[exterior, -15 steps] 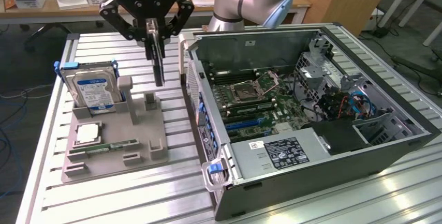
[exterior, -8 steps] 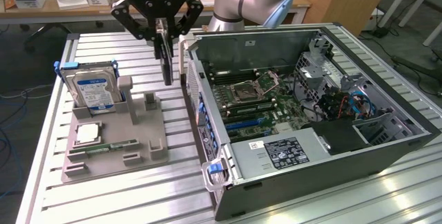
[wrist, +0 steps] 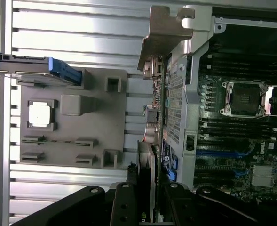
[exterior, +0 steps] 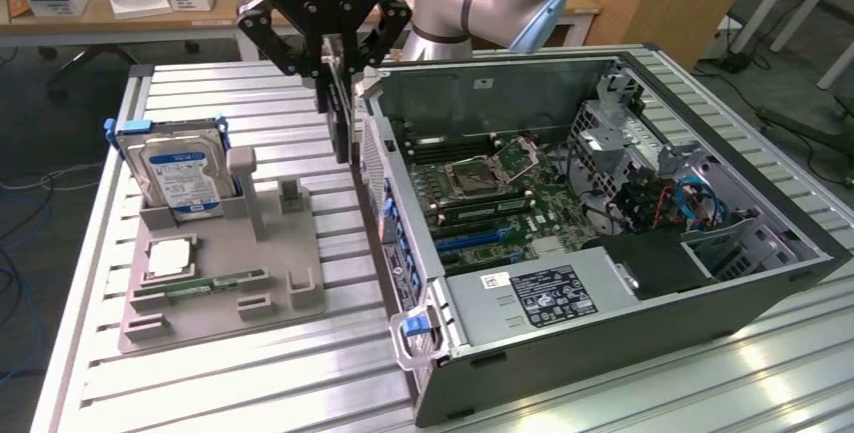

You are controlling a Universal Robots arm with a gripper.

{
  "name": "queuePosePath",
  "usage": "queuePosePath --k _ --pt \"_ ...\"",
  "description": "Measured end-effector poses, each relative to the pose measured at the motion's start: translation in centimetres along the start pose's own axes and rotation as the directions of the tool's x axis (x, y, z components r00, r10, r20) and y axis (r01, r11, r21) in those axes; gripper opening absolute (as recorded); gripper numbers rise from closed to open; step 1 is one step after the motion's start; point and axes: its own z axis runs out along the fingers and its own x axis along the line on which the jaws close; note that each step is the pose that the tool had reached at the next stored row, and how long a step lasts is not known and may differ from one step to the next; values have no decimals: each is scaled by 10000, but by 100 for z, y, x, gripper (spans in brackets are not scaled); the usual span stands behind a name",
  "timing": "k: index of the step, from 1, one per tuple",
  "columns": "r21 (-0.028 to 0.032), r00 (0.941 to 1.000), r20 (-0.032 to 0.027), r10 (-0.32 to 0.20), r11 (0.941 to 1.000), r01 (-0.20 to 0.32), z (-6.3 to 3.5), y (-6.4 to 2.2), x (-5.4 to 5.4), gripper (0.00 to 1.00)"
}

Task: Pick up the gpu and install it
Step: 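Pick up the gpu and move the gpu toward the slot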

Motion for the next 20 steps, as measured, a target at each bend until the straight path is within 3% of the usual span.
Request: queuePosePath --k 20 --pt "0 10000 0 0 10000 0 7 -9 -224 27"
